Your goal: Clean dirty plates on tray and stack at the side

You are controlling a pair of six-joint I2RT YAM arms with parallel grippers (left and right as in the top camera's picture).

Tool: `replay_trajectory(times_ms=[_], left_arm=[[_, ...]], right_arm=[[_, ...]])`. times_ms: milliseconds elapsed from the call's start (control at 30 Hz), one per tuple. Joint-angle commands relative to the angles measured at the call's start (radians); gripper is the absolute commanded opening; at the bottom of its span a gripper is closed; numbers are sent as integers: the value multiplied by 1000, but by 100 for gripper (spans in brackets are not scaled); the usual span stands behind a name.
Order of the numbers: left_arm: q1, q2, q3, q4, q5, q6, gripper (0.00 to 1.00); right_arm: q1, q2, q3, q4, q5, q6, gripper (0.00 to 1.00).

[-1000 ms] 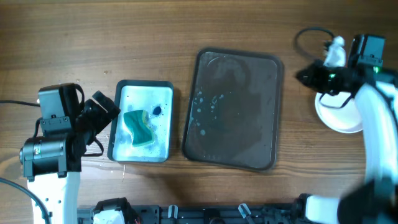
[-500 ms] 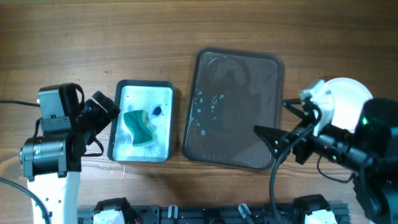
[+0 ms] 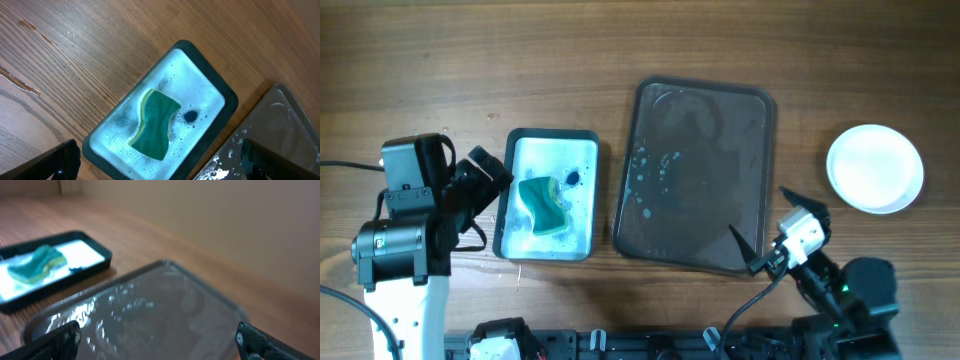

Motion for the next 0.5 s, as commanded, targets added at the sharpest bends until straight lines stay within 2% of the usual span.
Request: replay_trajectory(times_ms=[0, 67, 133, 467], left_arm=[[7, 1, 12, 3, 8, 2, 100], [7, 1, 12, 3, 9, 2, 100], [7, 1, 12, 3, 8, 2, 100], [7, 1, 12, 3, 8, 2, 100]], right_arm=[[1, -119, -153, 110, 11, 111, 100], [-4, -121, -228, 227, 8, 155, 100], [-4, -121, -294, 419, 12, 154, 100], [-3, -120, -300, 427, 19, 148, 100]])
